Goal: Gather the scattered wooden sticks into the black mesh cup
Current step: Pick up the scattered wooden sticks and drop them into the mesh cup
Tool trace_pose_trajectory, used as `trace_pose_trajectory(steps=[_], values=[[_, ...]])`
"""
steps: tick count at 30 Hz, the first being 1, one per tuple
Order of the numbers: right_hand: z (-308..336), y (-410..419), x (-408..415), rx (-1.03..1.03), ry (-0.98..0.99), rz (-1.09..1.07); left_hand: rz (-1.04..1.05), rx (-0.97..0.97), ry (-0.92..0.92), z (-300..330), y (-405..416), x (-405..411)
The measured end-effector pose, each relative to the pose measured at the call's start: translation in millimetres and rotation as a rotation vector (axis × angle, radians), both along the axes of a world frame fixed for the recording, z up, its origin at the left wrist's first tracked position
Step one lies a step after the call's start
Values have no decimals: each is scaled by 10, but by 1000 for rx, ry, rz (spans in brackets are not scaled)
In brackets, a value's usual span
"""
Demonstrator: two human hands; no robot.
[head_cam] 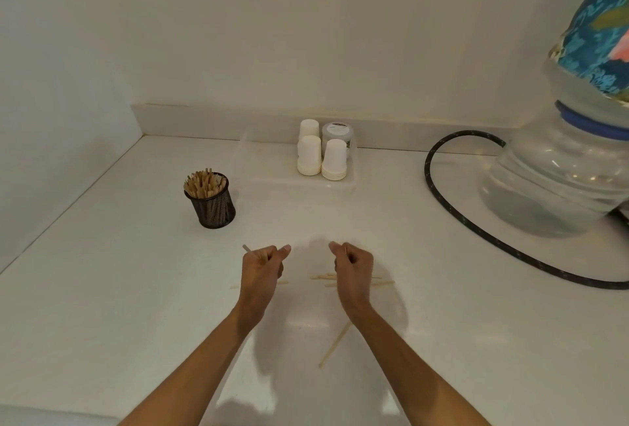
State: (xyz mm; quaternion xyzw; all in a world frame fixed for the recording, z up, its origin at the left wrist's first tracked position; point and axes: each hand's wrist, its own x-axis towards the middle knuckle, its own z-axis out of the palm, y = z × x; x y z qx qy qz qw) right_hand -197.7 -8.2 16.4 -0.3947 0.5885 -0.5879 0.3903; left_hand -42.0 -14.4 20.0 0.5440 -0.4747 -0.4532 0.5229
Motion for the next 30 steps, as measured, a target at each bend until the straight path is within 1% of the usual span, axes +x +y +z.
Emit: trace_pose_trajectory(steps=[3, 6, 11, 13, 14, 17, 18, 19, 21, 25, 30], values=[[-141, 116, 70, 31, 32, 1, -7, 5, -42, -116, 80, -8], [-219, 142, 81, 78, 69, 8, -13, 2, -43, -165, 112, -3], [-74, 12, -66, 61, 142, 86, -51, -56, -92, -45, 90, 49], [10, -58, -210, 72, 253, 137, -88, -69, -115, 0, 82, 98], [46, -87, -299, 88, 364, 172, -102, -69, -128, 10, 79, 123], [125, -136, -599, 187, 834, 340, -127, -56, -180, 5, 81, 182], [153, -134, -690, 236, 948, 418, -134, -52, -201, -3, 88, 194], [174, -130, -772, 275, 1023, 491, -141, -49, -225, -10, 99, 201], [211, -121, -893, 309, 1107, 585, -154, -43, -260, -27, 119, 205], [179, -74, -976, 305, 1203, 661, -161, -35, -271, -49, 146, 212], [107, -35, -928, 243, 1182, 648, -154, -38, -282, -49, 139, 204]])
